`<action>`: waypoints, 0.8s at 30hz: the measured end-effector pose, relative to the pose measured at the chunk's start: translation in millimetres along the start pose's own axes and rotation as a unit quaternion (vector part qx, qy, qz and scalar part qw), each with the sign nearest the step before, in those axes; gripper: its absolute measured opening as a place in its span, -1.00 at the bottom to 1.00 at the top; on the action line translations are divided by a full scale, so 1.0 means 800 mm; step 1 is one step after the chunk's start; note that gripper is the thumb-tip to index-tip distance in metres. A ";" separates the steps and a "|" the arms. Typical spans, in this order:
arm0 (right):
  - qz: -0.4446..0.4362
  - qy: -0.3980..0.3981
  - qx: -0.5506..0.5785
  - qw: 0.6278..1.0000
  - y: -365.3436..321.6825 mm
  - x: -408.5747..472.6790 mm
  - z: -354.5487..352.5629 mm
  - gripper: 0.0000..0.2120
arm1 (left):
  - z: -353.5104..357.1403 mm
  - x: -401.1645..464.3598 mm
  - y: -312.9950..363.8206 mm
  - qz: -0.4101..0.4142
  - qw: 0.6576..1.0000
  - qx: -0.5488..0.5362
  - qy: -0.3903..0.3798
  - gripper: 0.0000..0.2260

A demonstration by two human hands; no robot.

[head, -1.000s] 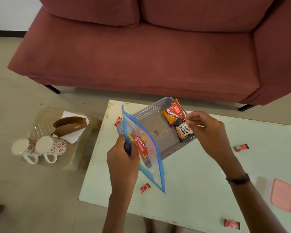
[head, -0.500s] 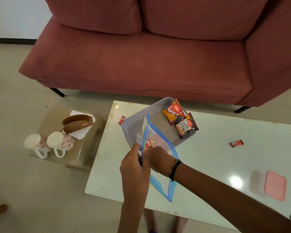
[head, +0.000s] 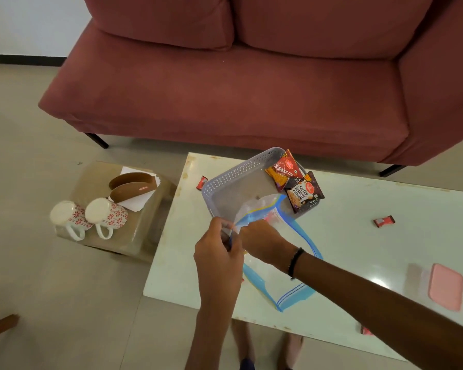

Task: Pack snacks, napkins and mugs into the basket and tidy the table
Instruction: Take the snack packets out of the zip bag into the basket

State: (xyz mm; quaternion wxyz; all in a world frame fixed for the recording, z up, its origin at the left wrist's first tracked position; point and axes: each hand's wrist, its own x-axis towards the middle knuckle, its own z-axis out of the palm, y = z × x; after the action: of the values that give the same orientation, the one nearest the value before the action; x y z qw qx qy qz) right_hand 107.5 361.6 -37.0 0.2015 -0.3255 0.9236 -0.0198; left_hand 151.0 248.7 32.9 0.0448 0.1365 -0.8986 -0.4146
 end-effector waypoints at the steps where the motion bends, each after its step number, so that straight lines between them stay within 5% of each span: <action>1: -0.034 0.046 0.056 0.997 -0.004 -0.002 -0.016 -0.63 | 0.000 0.001 0.001 -0.008 1.000 -0.006 0.000 -0.94; 4: -0.027 0.107 -0.115 0.987 -0.009 -0.022 -0.068 -0.69 | -0.003 0.009 0.001 -0.035 0.999 -0.028 0.008 -0.95; 8: -0.065 0.248 -0.165 0.952 0.009 -0.048 -0.115 -0.85 | -0.011 0.022 -0.002 -0.064 0.995 -0.058 0.047 -0.92; 15: 0.066 0.450 0.205 0.867 0.035 -0.077 -0.175 -0.82 | -0.018 0.040 -0.001 -0.097 0.991 -0.078 0.047 -0.90; 24: 0.178 0.588 0.298 0.731 0.098 -0.055 -0.214 -0.82 | -0.012 0.056 -0.005 -0.119 0.985 -0.106 0.068 -0.85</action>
State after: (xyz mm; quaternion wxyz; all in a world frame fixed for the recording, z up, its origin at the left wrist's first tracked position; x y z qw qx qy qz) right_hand 26.1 433.6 122.9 -0.2955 -0.0020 0.8453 -0.4452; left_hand 110.9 226.7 34.7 0.0706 0.2648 -0.8218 -0.4995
